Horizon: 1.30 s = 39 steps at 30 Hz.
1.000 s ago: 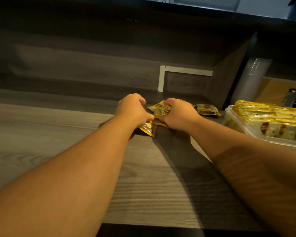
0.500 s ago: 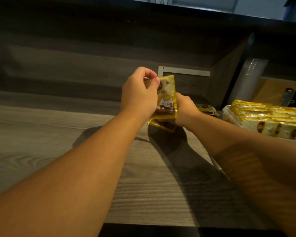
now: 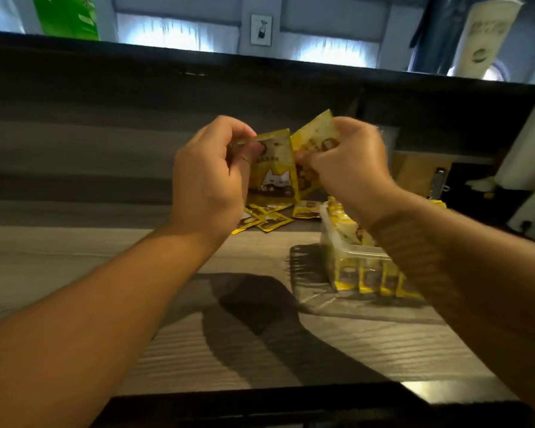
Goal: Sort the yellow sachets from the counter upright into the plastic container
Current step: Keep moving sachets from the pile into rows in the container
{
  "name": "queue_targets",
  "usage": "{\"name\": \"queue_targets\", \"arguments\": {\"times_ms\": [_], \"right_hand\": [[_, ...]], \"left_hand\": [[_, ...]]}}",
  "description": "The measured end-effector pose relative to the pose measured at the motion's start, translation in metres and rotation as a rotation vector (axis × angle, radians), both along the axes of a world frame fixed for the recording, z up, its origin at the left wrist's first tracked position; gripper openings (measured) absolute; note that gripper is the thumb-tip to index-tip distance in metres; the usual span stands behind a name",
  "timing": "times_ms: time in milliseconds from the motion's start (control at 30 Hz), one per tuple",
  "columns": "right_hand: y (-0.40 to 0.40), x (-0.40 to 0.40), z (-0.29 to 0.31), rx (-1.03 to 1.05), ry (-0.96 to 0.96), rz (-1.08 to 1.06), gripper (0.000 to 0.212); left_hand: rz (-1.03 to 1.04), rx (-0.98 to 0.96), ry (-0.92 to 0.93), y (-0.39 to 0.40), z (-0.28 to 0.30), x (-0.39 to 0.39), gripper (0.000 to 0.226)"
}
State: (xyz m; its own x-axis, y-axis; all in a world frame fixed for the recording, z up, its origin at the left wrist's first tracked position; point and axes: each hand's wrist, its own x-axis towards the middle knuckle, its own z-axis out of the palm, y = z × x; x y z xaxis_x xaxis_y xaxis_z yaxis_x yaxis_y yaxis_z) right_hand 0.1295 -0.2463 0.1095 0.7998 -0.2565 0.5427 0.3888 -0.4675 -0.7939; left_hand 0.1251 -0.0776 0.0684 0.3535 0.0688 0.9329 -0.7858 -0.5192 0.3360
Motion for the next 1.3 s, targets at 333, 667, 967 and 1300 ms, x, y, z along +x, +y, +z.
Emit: {"name": "queue_targets", "arguments": {"times_ms": [333,667,967,1300], "right_hand": [[-0.149,-0.06,0.015,-0.204,-0.082,-0.098,0.024],[-0.211,-0.076,0.01,-0.471,0.173,-0.124,0.037],[-0.219,-0.084,0.013,-0.315,0.203,-0.025,0.02],[-0.216,-0.072,0.002,-0.372,0.04,-0.08,0.011]], "left_hand": [[-0.214,0.096,0.405,-0.091,0.03,-0.021,0.008],[-0.178,0.221,0.406,-0.164,0.05,-0.029,0.011],[-0.092,0.252,0.344,-0.196,0.056,-0.011,0.013],[-0.122,0.191,0.271,-0.195,0.052,-0.005,0.011]]}}
